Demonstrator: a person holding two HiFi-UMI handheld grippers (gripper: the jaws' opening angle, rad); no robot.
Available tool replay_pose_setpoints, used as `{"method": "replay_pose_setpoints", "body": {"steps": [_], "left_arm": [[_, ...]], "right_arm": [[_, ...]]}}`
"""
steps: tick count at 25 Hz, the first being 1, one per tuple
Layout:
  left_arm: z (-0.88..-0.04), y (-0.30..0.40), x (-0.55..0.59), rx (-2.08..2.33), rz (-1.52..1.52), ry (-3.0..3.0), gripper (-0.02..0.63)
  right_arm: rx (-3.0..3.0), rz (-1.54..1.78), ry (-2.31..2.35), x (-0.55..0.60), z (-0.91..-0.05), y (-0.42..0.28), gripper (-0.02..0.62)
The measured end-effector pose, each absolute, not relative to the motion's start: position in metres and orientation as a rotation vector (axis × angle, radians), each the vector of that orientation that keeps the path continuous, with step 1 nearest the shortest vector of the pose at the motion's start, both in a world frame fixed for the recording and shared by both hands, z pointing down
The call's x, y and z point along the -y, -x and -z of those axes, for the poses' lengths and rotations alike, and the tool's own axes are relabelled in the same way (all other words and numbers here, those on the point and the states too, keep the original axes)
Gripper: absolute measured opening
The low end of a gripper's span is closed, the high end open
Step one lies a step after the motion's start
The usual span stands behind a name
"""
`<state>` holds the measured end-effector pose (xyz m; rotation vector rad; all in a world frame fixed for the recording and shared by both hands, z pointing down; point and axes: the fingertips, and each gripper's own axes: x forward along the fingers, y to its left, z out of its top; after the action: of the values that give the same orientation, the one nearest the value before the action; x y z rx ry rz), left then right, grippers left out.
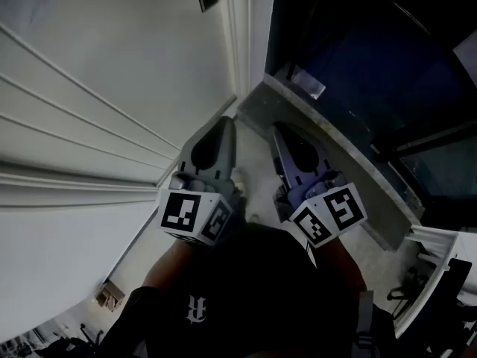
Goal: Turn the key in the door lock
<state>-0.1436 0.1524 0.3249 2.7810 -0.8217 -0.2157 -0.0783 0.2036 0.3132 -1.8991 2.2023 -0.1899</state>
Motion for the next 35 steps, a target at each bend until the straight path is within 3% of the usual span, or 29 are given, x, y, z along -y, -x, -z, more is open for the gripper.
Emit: {"method": "replay_pose_setpoints", "body": {"steps": [23, 35], "left_arm": [[-0.315, 0.076, 0.050, 0.837, 0.271, -2.718, 0.006], [-0.328, 0.030, 0.147, 1.000, 0.437, -2.346, 0.008]], "right_arm": [[-2.241, 0.194, 1.860, -0.017, -0.293, 0.044, 0.015], [-2.386, 0.187, 1.589, 0.058, -0.267, -0.005, 0.015]]}}
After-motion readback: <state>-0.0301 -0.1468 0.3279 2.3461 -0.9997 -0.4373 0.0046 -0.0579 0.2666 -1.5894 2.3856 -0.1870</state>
